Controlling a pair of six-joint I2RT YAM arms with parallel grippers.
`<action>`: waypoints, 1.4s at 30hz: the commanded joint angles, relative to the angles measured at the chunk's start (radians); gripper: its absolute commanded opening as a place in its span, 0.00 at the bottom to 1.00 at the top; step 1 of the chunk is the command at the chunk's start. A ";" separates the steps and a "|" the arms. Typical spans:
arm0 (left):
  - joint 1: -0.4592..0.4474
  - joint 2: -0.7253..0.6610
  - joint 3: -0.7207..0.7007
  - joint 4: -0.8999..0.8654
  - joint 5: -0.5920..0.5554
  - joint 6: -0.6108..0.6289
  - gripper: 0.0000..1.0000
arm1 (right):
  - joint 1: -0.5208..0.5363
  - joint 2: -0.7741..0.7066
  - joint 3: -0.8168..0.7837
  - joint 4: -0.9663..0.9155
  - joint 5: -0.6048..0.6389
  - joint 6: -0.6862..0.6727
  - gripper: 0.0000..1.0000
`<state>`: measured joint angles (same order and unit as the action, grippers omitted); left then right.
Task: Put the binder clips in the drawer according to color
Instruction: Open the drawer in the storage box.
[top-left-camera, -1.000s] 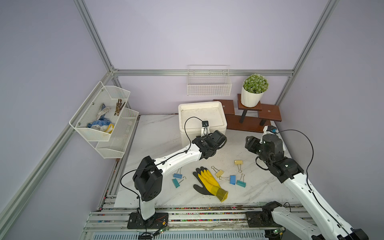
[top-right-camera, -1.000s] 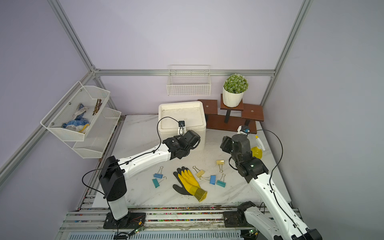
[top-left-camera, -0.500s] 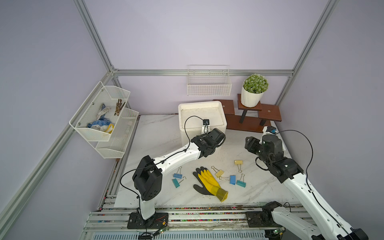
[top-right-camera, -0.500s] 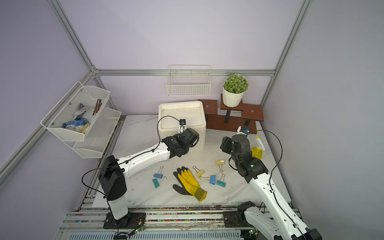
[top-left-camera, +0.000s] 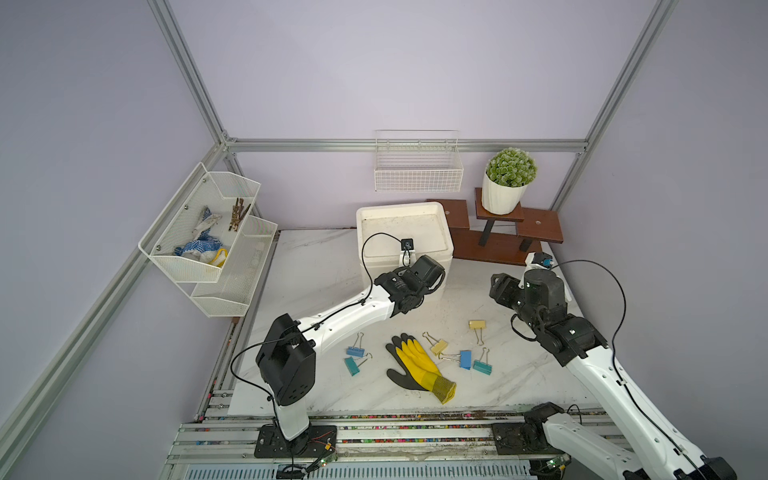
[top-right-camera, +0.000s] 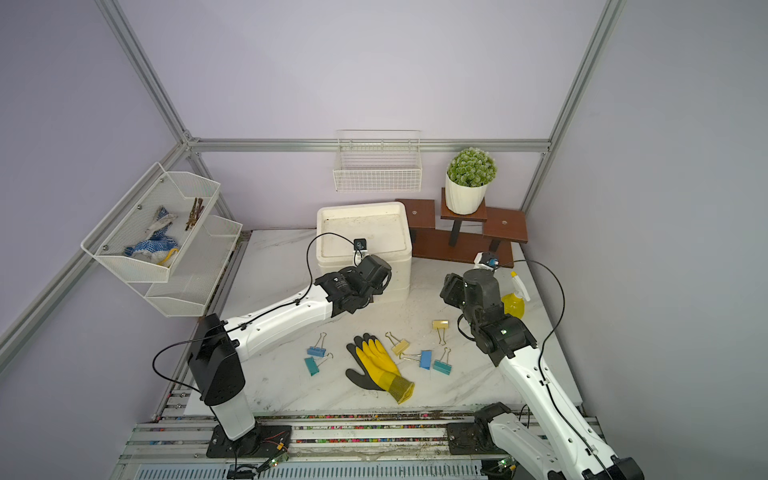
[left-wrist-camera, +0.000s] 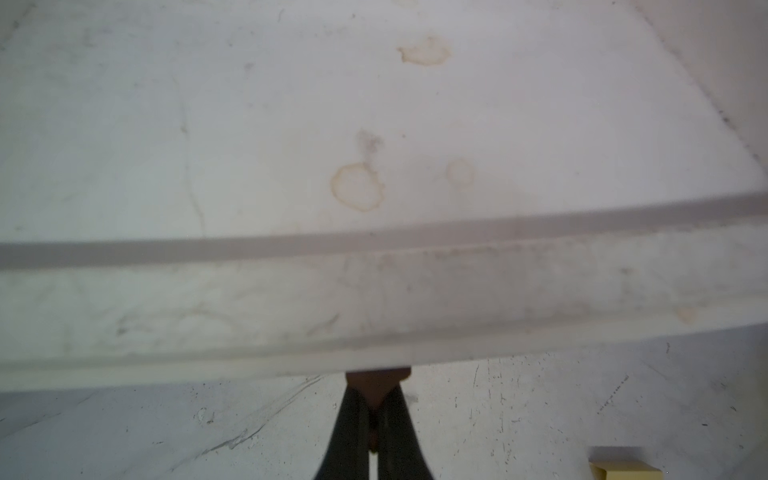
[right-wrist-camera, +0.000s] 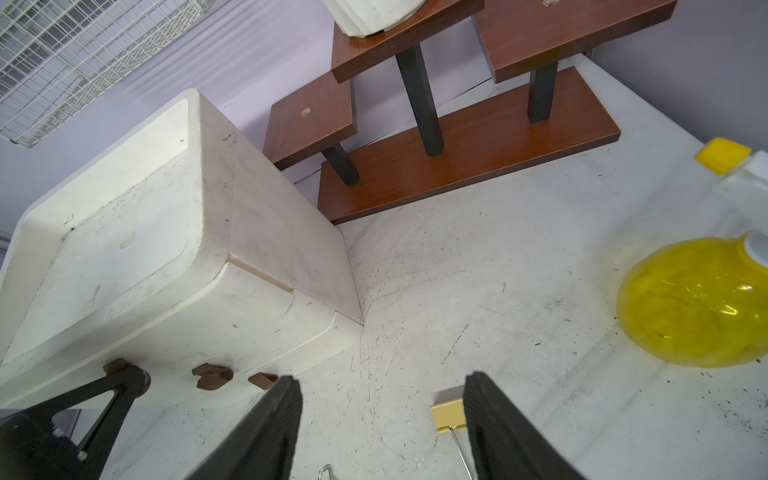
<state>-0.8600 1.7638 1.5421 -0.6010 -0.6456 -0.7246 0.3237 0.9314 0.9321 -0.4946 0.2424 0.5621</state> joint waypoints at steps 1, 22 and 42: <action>-0.019 -0.098 -0.041 -0.017 0.014 -0.047 0.00 | 0.005 -0.011 0.007 -0.023 0.014 -0.012 0.67; -0.207 -0.289 -0.211 -0.061 0.034 -0.187 0.00 | 0.003 0.043 -0.015 -0.076 0.013 -0.034 0.74; -0.294 -0.359 -0.256 -0.063 -0.014 -0.236 0.73 | -0.011 0.496 -0.009 -0.092 -0.062 -0.122 0.83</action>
<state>-1.1217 1.4670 1.2964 -0.6746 -0.6083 -0.9367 0.3157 1.3682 0.8925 -0.5556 0.2001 0.4812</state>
